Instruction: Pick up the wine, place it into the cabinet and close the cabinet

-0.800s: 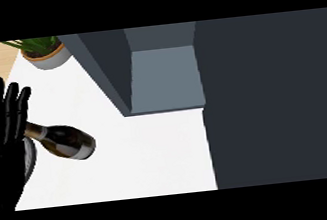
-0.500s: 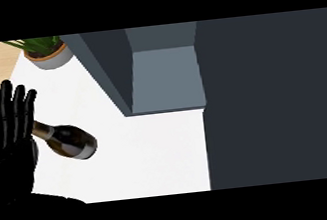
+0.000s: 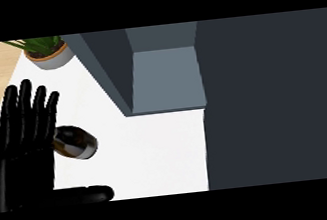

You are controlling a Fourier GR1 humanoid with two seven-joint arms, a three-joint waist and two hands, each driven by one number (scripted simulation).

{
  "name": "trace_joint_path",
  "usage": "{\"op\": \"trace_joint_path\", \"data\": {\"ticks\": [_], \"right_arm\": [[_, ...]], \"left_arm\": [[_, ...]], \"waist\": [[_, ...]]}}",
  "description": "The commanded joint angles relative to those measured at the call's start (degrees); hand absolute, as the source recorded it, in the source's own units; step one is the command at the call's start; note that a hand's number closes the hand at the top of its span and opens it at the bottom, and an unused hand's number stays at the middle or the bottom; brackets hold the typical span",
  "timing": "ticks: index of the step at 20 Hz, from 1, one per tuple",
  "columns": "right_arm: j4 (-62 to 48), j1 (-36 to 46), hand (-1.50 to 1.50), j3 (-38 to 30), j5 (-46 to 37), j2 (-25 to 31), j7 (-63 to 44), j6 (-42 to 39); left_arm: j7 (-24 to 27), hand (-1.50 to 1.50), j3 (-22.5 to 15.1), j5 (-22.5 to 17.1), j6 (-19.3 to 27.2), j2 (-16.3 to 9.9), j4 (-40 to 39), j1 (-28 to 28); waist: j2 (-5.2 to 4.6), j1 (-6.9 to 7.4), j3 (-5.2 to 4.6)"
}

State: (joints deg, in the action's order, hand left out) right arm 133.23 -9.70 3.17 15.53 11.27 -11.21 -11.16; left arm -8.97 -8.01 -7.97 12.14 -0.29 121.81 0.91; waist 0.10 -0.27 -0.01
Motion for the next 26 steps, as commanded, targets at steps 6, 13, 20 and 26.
{"op": "trace_joint_path", "data": {"ticks": [6, 13, 20, 26], "right_arm": [[11.86, -1.68, -1.50, -2.58, 6.08, 0.90, -10.05, 0.20], [9.60, 1.29, -1.50, -2.01, 3.90, -0.41, -11.26, 0.24], [6.98, 2.66, -1.50, -4.61, 5.14, -0.90, -11.40, -0.48], [14.97, 2.94, -1.50, -4.75, 5.85, -0.27, -18.24, 2.42]], "left_arm": [[-6.93, -1.50, -5.71, 4.70, 9.49, 0.29, 3.41, -5.65], [-18.19, -1.50, -7.58, 10.42, 16.68, 0.29, 8.98, -11.11], [-18.68, -1.50, -8.78, 13.47, 16.23, -0.23, 13.53, -4.37], [-22.34, -1.50, -3.09, 10.98, 14.84, -2.76, 17.01, -3.14]], "waist": [[-0.02, -0.10, 0.01], [0.00, -0.09, 0.04], [0.00, 0.15, 0.03], [0.10, -0.12, 0.02]]}}
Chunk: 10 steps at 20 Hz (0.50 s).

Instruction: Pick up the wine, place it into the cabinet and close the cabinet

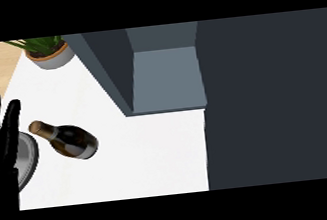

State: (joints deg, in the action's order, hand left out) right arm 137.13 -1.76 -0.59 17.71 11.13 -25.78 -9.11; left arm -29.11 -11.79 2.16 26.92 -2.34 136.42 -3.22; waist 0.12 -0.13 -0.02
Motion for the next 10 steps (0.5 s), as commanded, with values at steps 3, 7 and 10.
{"op": "trace_joint_path", "data": {"ticks": [3, 7, 10], "right_arm": [[6.09, 0.72, -1.50, -3.38, 4.72, 0.60, -4.32, 1.74], [8.69, 1.89, -1.50, -0.04, 1.73, -0.05, -7.96, 4.02], [7.64, 0.83, -1.50, -1.99, 3.80, 0.27, -5.43, 1.65]], "left_arm": [[-1.07, -1.50, 6.73, -3.70, -2.65, -2.99, 4.90, 5.71], [2.91, -1.50, 10.24, -6.93, -4.47, -2.42, 1.58, 5.91], [0.82, -1.50, 15.32, -10.32, -5.28, -3.92, -0.28, 3.05]], "waist": [[0.01, 0.22, -0.02], [-0.01, 0.11, -0.03], [-0.04, -0.04, -0.01]]}}
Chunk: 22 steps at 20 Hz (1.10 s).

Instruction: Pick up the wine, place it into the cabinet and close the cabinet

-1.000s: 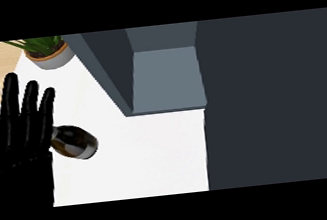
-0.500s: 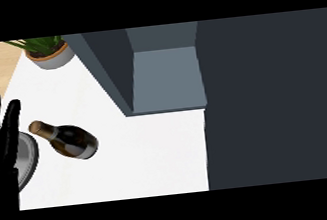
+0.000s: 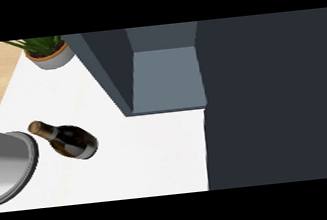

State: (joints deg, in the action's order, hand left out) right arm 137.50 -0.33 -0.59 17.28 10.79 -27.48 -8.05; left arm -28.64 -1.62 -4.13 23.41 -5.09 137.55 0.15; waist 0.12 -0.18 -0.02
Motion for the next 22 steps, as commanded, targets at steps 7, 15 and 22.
{"op": "trace_joint_path", "data": {"ticks": [7, 15, 22], "right_arm": [[11.09, -1.47, -1.50, -0.51, 3.93, 0.30, -6.61, 1.88], [7.33, -4.07, -1.50, -0.79, 1.85, -1.75, -1.19, -0.65], [9.08, -1.57, -1.50, -0.61, 2.98, -0.54, -5.20, 0.38]], "left_arm": [[2.33, -1.50, 15.25, -14.32, -7.22, -3.48, -7.72, 1.18], [2.89, -1.50, 15.67, -17.24, -11.21, -2.27, -9.20, 6.29], [15.59, -1.50, 16.22, -18.29, -18.00, 0.92, -23.95, 6.81]], "waist": [[0.03, -0.26, -0.03], [0.02, -0.02, 0.03], [-0.02, -0.11, -0.02]]}}
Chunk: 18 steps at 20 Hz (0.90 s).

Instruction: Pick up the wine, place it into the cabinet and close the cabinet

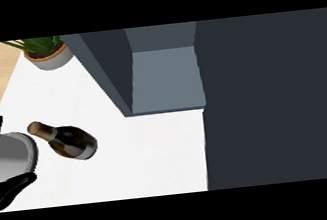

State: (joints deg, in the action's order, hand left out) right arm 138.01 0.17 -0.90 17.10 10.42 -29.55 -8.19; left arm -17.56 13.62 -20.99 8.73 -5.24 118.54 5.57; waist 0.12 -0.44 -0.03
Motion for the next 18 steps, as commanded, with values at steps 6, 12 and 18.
{"op": "trace_joint_path", "data": {"ticks": [6, 12, 18], "right_arm": [[9.70, 0.10, -1.50, 0.78, 2.66, 0.01, -5.92, 1.94], [11.67, 0.57, -1.50, 0.46, 3.11, -0.20, -7.09, 3.04], [8.79, 4.08, -1.50, -1.08, 3.66, 0.30, -8.38, 3.43]], "left_arm": [[12.83, -1.50, 2.57, 0.30, -6.47, 1.82, -12.95, 1.79], [16.51, -1.50, 3.05, 2.46, -6.53, 1.41, -18.98, -0.53], [22.99, -1.50, 4.25, 1.12, -10.92, 2.19, -26.76, 0.53]], "waist": [[-0.02, 0.09, -0.02], [0.00, -0.13, -0.01], [-0.04, 0.14, -0.02]]}}
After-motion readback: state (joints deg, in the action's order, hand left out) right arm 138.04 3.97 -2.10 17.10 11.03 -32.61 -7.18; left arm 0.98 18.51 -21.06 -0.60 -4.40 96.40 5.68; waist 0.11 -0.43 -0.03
